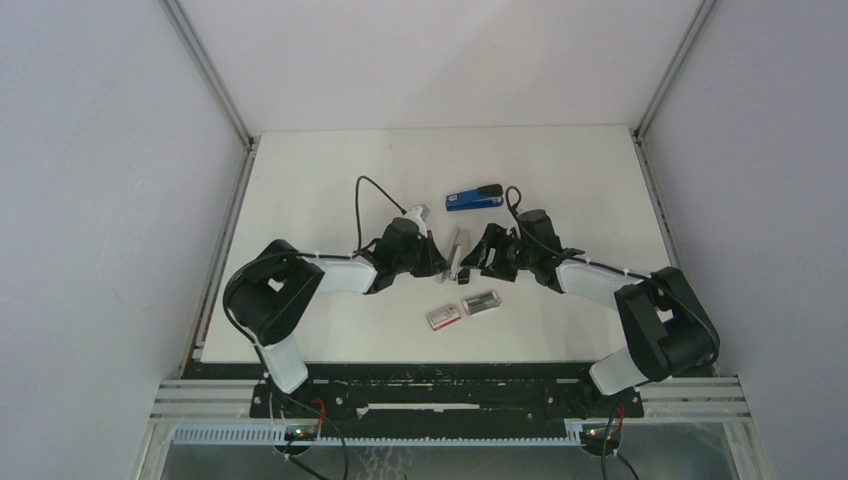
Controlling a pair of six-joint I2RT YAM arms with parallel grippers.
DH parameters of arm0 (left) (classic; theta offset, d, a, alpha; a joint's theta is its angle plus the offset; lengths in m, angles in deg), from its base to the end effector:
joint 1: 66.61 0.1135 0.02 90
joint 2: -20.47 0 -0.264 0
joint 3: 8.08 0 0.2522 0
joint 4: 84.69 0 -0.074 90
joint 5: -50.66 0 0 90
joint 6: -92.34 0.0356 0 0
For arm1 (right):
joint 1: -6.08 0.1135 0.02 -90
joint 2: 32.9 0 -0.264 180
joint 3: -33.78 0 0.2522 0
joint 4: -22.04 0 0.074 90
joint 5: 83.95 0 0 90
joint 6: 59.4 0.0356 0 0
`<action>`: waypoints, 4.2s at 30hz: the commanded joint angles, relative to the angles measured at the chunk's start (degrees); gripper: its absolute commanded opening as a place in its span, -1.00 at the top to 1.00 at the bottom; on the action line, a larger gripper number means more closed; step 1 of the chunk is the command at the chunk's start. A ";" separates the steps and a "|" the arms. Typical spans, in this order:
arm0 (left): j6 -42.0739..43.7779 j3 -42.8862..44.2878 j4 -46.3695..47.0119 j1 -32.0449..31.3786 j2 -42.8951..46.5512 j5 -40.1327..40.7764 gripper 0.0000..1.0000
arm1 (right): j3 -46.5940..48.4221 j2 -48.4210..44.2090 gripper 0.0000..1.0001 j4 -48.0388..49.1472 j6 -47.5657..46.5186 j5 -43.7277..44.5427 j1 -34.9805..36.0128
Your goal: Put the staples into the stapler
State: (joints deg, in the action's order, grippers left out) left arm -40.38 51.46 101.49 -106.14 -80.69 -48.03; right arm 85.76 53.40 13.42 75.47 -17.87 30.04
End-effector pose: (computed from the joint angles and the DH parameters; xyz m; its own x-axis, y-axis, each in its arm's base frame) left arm 0.2654 -0.2260 0.1417 -0.8198 -0.1930 -0.5391 0.2286 0.7530 -0.6171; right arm 0.2585 0.1307 0.1622 -0.8945 0.3082 -0.3240 -0.0161 0.7018 0.7122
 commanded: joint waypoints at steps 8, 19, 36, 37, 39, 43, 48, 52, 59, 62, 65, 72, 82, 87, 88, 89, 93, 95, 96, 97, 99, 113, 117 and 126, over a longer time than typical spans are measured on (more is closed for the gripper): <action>-6.16 -3.12 10.81 -0.33 4.67 -0.08 1.00 | 3.20 7.44 -0.01 9.62 4.14 -5.45 1.81; -3.62 -5.58 13.39 -0.04 6.08 -0.83 1.00 | 4.67 6.75 0.73 8.50 3.17 -7.70 0.78; 17.96 -11.71 18.17 3.94 8.46 -14.82 1.00 | 15.75 -6.44 1.00 -21.35 -18.43 -10.39 -10.27; 18.67 -12.33 18.59 4.13 8.83 -15.97 1.00 | 16.42 -6.37 1.00 -22.49 -19.16 -10.70 -11.00; 20.01 -13.32 18.90 4.36 9.62 -19.28 1.00 | 17.59 -6.20 1.00 -24.03 -20.41 -11.39 -12.95; 21.06 -15.11 19.29 4.28 11.26 -22.88 0.99 | 21.01 -4.64 1.00 -27.08 -22.37 -13.08 -16.36; 21.96 -16.79 19.30 4.28 12.31 -25.27 0.99 | 25.14 -1.54 1.00 -28.39 -23.58 -12.76 -18.42; 22.12 -17.07 19.28 4.28 12.23 -27.57 0.99 | 28.49 2.40 1.00 -28.15 -23.46 -11.64 -18.95; 23.67 -16.24 14.05 4.27 13.71 -25.85 1.00 | 34.40 8.47 0.91 -28.94 -23.69 -10.65 -20.73; 23.77 -14.91 10.79 4.28 13.85 -22.86 1.00 | 33.98 7.93 0.80 -29.16 -24.83 -10.30 -20.55; 24.05 -14.30 9.40 4.28 14.44 -21.22 1.00 | 30.85 5.12 0.56 -27.81 -25.82 -9.18 -19.84; 23.78 -12.72 7.30 4.28 14.87 -19.85 1.00 | 24.65 -0.86 0.40 -25.96 -26.71 -7.78 -18.13; 14.25 -9.96 3.31 4.37 19.42 -15.75 1.00 | 16.15 -12.25 -0.03 -21.84 -26.36 -3.01 -7.40; 8.01 -9.74 2.64 5.16 20.58 -14.82 1.00 | 12.33 -15.59 -0.07 -19.32 -27.58 0.06 -2.00; 7.01 -9.68 2.52 5.35 20.67 -14.79 1.00 | 11.35 -16.34 -0.07 -18.33 -28.01 0.99 -0.80; 6.08 -9.59 2.32 5.77 20.74 -14.82 1.00 | 10.04 -16.95 -0.09 -16.91 -28.56 1.86 0.93; 2.22 -9.24 1.94 7.05 20.53 -16.84 1.00 | 3.70 -19.77 -0.30 -8.49 -32.15 7.35 7.96; 1.34 -8.95 1.33 7.62 20.53 -18.70 1.00 | -0.20 -21.61 -0.39 -3.07 -35.90 12.69 13.12; 1.06 -8.81 0.70 7.85 20.68 -19.73 1.00 | -2.27 -22.55 -0.42 -0.22 -37.79 15.68 15.69; 0.84 -8.78 0.16 8.05 20.96 -20.53 1.00 | -4.16 -23.43 -0.44 2.30 -39.54 18.54 18.34; 0.84 -8.62 -1.31 8.52 21.69 -21.54 0.99 | -6.90 -24.49 -0.46 6.30 -43.79 20.71 22.19; 1.29 -8.16 -6.04 9.90 23.51 -24.27 1.00 | -7.19 -9.36 -0.46 21.10 -69.76 36.30 40.73; 1.32 -8.39 -6.08 10.17 23.94 -24.69 1.00 | -6.27 -6.51 -0.47 22.38 -72.42 39.18 42.64; 1.35 -8.53 -6.77 10.17 25.03 -25.65 1.00 | -3.15 1.51 -0.39 25.61 -78.90 44.77 44.98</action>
State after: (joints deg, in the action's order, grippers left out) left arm -37.82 38.93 91.17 -96.31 -58.88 -70.15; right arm 79.62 52.53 34.73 1.17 22.74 73.58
